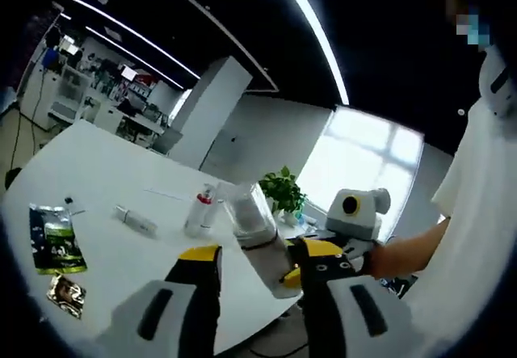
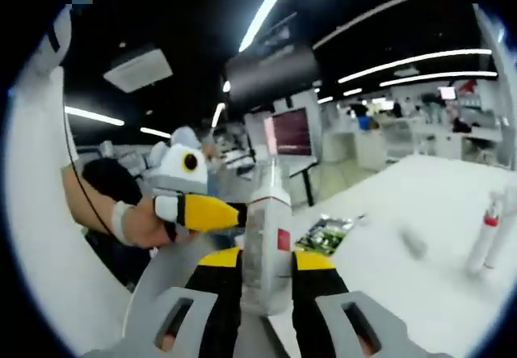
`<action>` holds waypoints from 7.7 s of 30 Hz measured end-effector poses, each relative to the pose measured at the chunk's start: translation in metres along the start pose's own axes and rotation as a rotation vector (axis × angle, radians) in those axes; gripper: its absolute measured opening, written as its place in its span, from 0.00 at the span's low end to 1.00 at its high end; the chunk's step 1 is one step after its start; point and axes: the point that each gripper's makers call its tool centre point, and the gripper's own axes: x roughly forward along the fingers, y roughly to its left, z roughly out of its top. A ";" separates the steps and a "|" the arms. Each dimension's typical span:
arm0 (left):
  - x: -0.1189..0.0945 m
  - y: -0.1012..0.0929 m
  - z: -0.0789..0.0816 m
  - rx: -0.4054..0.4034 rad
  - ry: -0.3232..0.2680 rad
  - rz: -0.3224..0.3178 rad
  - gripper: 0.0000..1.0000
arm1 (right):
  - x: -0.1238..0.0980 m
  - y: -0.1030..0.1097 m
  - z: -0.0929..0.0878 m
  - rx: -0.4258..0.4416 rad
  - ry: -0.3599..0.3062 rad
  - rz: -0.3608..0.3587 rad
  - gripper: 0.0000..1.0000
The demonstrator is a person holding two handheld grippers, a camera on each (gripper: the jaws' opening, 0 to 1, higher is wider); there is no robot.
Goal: Arrange the skincare products in the storage area until every visible bottle or jar stands upright without overlapping.
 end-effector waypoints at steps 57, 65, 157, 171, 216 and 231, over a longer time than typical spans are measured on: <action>0.049 -0.054 -0.024 -0.083 0.192 -0.233 0.19 | -0.056 0.009 -0.032 0.264 0.142 0.123 0.15; 0.065 -0.032 -0.041 -0.086 0.232 -0.016 0.25 | -0.054 -0.021 -0.045 0.197 0.218 -0.170 0.15; 0.029 -0.016 -0.095 0.298 0.523 0.178 0.15 | -0.035 -0.005 -0.034 0.427 0.235 -0.142 0.20; 0.038 -0.009 -0.085 0.364 0.504 0.142 0.16 | -0.031 -0.021 -0.031 0.416 0.203 -0.157 0.14; 0.024 0.089 -0.160 0.321 0.808 0.351 0.28 | -0.115 -0.088 -0.083 0.527 0.175 -0.424 0.00; -0.003 0.153 -0.169 0.412 0.931 0.397 0.47 | -0.127 -0.085 -0.075 0.516 0.153 -0.445 0.00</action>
